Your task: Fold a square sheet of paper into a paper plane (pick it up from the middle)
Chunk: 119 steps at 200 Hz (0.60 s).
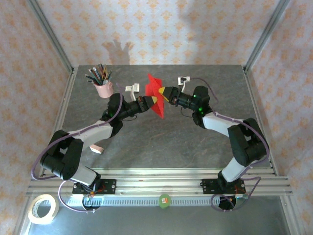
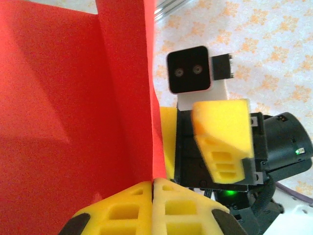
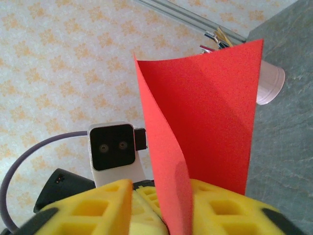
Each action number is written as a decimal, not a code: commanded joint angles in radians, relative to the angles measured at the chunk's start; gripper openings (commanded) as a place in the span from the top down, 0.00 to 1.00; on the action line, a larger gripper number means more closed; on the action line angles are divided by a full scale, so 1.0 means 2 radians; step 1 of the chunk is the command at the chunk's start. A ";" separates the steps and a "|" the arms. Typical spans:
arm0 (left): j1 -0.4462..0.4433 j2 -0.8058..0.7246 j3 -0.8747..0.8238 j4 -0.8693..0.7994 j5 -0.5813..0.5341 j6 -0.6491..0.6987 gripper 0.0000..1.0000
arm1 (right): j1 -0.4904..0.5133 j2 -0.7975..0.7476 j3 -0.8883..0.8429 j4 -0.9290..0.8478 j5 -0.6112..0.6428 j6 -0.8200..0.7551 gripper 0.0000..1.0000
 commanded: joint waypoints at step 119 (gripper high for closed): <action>-0.098 0.060 0.215 -0.548 -0.555 0.339 0.96 | -0.061 -0.137 -0.047 -0.244 0.234 -0.190 0.46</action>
